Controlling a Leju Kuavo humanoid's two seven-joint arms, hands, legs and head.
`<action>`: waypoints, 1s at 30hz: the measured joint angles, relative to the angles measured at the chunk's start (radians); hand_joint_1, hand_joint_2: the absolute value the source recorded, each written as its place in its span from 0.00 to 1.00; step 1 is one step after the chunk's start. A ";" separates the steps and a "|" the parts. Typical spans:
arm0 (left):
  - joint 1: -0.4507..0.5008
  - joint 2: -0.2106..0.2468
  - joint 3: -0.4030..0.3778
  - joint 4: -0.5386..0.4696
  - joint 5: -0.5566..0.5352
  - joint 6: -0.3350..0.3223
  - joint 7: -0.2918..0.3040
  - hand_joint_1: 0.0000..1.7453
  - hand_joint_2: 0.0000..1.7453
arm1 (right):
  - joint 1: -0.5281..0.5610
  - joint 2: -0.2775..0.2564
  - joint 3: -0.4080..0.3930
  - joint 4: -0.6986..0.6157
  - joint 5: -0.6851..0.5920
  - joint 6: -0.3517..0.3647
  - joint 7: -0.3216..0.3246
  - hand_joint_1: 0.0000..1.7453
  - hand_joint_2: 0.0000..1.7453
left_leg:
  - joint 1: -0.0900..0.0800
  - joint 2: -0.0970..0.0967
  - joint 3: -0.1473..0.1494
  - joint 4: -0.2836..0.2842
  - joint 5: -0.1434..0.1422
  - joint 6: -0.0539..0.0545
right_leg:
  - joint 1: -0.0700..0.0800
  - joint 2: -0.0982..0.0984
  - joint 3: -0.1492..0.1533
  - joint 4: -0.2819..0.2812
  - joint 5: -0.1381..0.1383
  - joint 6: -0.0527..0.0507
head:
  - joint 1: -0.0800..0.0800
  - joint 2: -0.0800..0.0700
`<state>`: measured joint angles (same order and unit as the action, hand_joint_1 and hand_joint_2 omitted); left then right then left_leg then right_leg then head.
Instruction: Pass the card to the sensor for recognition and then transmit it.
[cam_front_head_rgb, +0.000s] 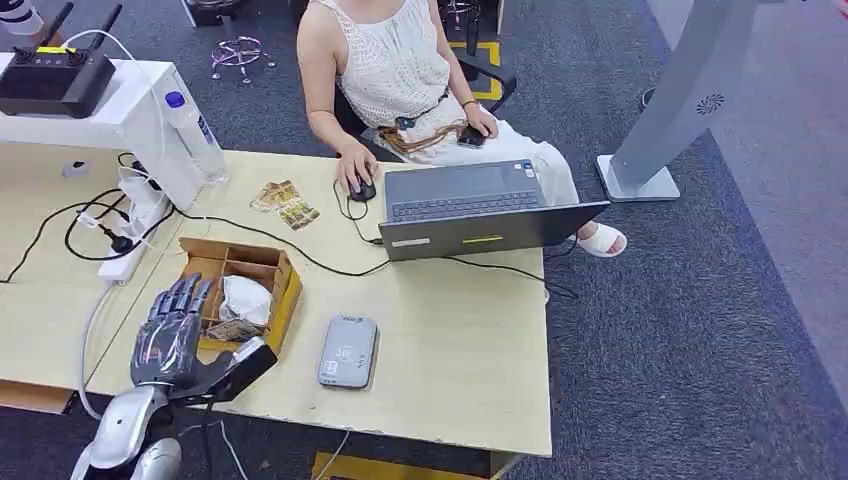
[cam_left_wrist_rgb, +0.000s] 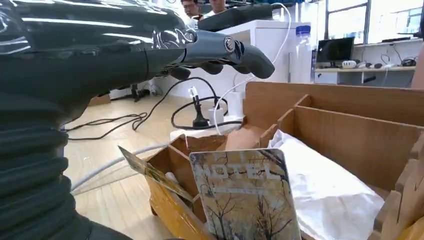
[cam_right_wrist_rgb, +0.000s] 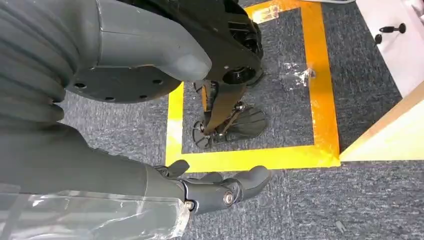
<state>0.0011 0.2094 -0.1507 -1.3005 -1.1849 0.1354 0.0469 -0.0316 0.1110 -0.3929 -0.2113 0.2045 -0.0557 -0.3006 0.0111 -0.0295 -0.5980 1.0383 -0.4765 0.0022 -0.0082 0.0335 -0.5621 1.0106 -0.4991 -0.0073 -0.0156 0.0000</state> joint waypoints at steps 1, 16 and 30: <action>0.000 -0.001 0.000 0.000 0.002 0.003 0.000 0.00 1.00 | 0.000 0.000 -0.001 0.000 0.005 0.000 0.000 0.00 1.00 | 0.000 0.000 0.000 0.000 0.000 0.000 | 0.000 0.000 0.000 0.000 0.000 0.000 | 0.000 0.000; 0.001 -0.001 0.000 0.000 0.003 0.011 -0.001 1.00 1.00 | 0.000 0.000 -0.003 0.000 0.011 0.000 -0.001 0.00 1.00 | 0.000 0.000 0.000 0.000 0.000 0.000 | 0.000 0.000 0.000 0.000 0.000 0.000 | 0.000 0.000; 0.006 0.002 0.000 0.000 0.021 -0.013 -0.002 1.00 1.00 | 0.000 0.000 -0.022 0.000 0.026 0.000 0.004 0.00 1.00 | 0.000 0.000 0.000 0.000 0.000 0.000 | 0.000 0.000 0.000 0.000 0.000 0.000 | 0.000 0.000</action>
<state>0.0067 0.2113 -0.1507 -1.3008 -1.1635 0.1228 0.0446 -0.0317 0.1114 -0.4147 -0.2113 0.2300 -0.0553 -0.2964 0.0111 -0.0295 -0.5980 1.0383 -0.4765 0.0022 -0.0082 0.0335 -0.5621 1.0106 -0.4991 -0.0073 -0.0156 0.0000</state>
